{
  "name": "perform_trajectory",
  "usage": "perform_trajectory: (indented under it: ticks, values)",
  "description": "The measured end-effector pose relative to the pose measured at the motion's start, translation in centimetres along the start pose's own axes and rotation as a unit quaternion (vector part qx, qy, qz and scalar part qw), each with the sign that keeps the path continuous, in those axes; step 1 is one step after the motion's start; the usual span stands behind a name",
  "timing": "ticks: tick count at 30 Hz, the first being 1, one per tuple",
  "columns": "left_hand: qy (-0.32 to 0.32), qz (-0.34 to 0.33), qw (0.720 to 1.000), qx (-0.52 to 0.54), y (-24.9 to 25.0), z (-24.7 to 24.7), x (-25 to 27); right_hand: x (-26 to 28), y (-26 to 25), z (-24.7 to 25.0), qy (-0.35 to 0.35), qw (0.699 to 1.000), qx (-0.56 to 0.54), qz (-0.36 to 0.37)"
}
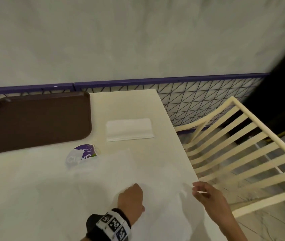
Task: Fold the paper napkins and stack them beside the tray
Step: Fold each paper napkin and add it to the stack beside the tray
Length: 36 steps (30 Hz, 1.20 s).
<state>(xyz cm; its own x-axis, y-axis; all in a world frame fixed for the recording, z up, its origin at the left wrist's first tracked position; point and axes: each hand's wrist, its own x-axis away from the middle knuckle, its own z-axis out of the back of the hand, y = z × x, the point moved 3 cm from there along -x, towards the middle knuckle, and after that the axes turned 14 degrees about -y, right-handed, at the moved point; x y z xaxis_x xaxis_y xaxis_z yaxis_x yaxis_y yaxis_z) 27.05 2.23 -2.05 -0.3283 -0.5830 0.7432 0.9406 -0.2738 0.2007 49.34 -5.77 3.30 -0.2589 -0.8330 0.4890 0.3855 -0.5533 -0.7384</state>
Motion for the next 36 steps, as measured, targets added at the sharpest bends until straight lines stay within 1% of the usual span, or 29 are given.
perform_trajectory:
  ticks: [2,4,5,6,7,9,10,11,12,13,15,16,18,20,21,23,25,27,28,29,31,32,34,36]
  values:
    - [-0.007,-0.030,0.998,0.052,-0.4,-0.3,0.3,0.9,-0.2,-1.1,-0.011,1.000,0.011,0.006]
    - [0.029,-0.084,0.993,0.083,-0.5,-0.2,1.1,1.4,-0.9,-2.4,-0.025,0.998,0.052,0.040]
    - [0.053,-0.113,0.987,0.097,-0.6,-0.1,1.8,1.7,-1.6,-3.2,-0.030,0.993,0.094,0.064]
    - [0.079,-0.141,0.982,0.102,-0.7,0.2,2.5,1.9,-2.5,-4.2,-0.030,0.982,0.161,0.095]
    - [0.101,-0.165,0.976,0.102,-0.9,0.5,3.5,2.2,-3.6,-5.3,-0.029,0.960,0.241,0.138]
    - [0.157,-0.215,0.957,0.113,-1.6,1.6,5.5,2.5,-6.2,-7.6,-0.035,0.891,0.385,0.238]
    - [0.189,-0.237,0.944,0.131,-2.2,2.3,6.7,2.6,-7.6,-8.7,-0.039,0.855,0.436,0.277]
    - [0.217,-0.250,0.931,0.151,-3.0,3.0,8.0,2.8,-9.1,-9.6,-0.043,0.831,0.465,0.301]
    - [0.245,-0.255,0.919,0.174,-3.9,3.8,9.2,3.0,-10.4,-10.3,-0.053,0.824,0.472,0.308]
    - [0.276,-0.256,0.904,0.203,-5.1,4.6,10.5,3.2,-11.6,-10.8,-0.071,0.829,0.468,0.298]
    - [0.323,-0.248,0.873,0.269,-7.9,6.2,12.6,3.3,-13.2,-11.5,-0.118,0.863,0.425,0.246]
    - [0.334,-0.235,0.863,0.297,-9.6,6.8,13.4,3.2,-13.8,-11.9,-0.147,0.882,0.387,0.222]
    - [0.337,-0.188,0.863,0.325,-13.0,7.4,14.5,2.8,-14.2,-12.6,-0.202,0.910,0.312,0.186]
    - [0.336,-0.136,0.868,0.340,-16.2,7.5,14.9,2.2,-14.6,-13.4,-0.229,0.917,0.280,0.166]
    - [0.335,-0.118,0.865,0.353,-17.4,7.4,14.9,1.9,-14.9,-13.5,-0.229,0.921,0.269,0.162]
    - [0.340,-0.111,0.845,0.398,-19.4,7.2,15.2,1.5,-15.8,-13.8,-0.187,0.940,0.215,0.186]
    - [0.358,-0.135,0.814,0.437,-20.5,6.9,15.9,1.6,-16.5,-13.9,-0.135,0.957,0.082,0.243]
    - [0.371,-0.179,0.784,0.465,-20.6,6.2,17.0,2.3,-16.4,-14.0,-0.109,0.952,-0.054,0.282]
    - [0.369,-0.198,0.774,0.475,-20.5,5.5,17.4,2.8,-15.9,-14.2,-0.116,0.945,-0.094,0.293]
    - [0.364,-0.211,0.771,0.479,-20.4,4.7,17.8,3.2,-15.2,-14.7,-0.129,0.937,-0.113,0.303]
    - [0.350,-0.229,0.777,0.471,-20.3,2.5,18.1,4.1,-13.4,-15.6,-0.150,0.928,-0.101,0.327]
    - [0.338,-0.232,0.787,0.461,-20.3,1.1,18.0,4.4,-12.1,-16.0,-0.155,0.927,-0.080,0.332]
    - [0.304,-0.226,0.822,0.426,-20.6,-1.9,17.0,4.6,-9.7,-16.8,-0.162,0.932,-0.017,0.325]
    - [0.253,-0.220,0.855,0.396,-21.1,-5.2,15.5,4.5,-7.1,-17.8,-0.186,0.936,0.046,0.294]
